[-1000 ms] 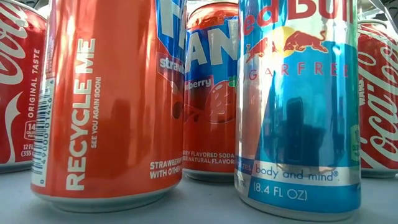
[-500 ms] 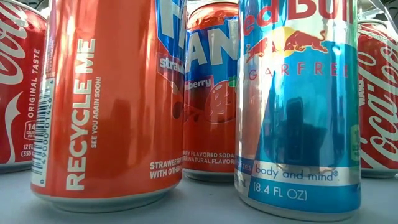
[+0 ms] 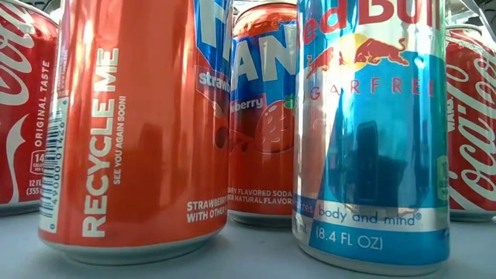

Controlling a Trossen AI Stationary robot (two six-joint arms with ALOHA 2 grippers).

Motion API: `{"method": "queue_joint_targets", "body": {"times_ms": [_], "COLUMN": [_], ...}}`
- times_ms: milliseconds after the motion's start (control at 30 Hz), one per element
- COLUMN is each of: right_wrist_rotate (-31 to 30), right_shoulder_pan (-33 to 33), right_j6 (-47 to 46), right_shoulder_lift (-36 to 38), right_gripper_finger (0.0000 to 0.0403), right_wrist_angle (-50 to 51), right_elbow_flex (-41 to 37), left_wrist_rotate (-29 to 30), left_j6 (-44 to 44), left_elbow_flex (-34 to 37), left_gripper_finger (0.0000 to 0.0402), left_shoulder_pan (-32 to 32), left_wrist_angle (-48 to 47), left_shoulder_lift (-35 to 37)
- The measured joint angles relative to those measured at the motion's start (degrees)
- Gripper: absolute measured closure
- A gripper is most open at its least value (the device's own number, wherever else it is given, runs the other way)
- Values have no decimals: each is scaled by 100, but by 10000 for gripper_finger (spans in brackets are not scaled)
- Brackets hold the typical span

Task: Place canned beverage on shelf
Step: Put the left blue soda can on the shelf aligned with the other blue soda can

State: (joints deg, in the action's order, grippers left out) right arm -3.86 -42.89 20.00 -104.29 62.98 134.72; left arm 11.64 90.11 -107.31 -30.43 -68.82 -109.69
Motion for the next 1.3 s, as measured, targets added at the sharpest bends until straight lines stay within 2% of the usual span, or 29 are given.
{"method": "queue_joint_targets", "body": {"times_ms": [233, 500, 733, 1167, 1300], "right_wrist_rotate": [-1, 188, 685, 857, 886], "right_shoulder_pan": [0, -2, 0, 0, 0], "right_j6": [1, 2, 151, 169, 149], "right_shoulder_lift": [0, 0, 0, 0, 0], "right_gripper_finger": [186, 186, 186, 178, 169], "right_wrist_angle": [0, 0, 101, 181, 181], "right_elbow_flex": [0, 0, 0, 0, -1], "left_wrist_rotate": [82, 132, 33, -63, -26], "left_j6": [-169, -698, -1032, -1780, -2278], "left_elbow_flex": [-2, -15, -20, -22, -22], "left_gripper_finger": [171, 139, 143, 143, 143], "left_shoulder_pan": [25, 23, 23, 23, 23], "left_wrist_angle": [-219, -42, -30, 20, 18], "left_shoulder_lift": [9, 21, 54, 136, 153]}}
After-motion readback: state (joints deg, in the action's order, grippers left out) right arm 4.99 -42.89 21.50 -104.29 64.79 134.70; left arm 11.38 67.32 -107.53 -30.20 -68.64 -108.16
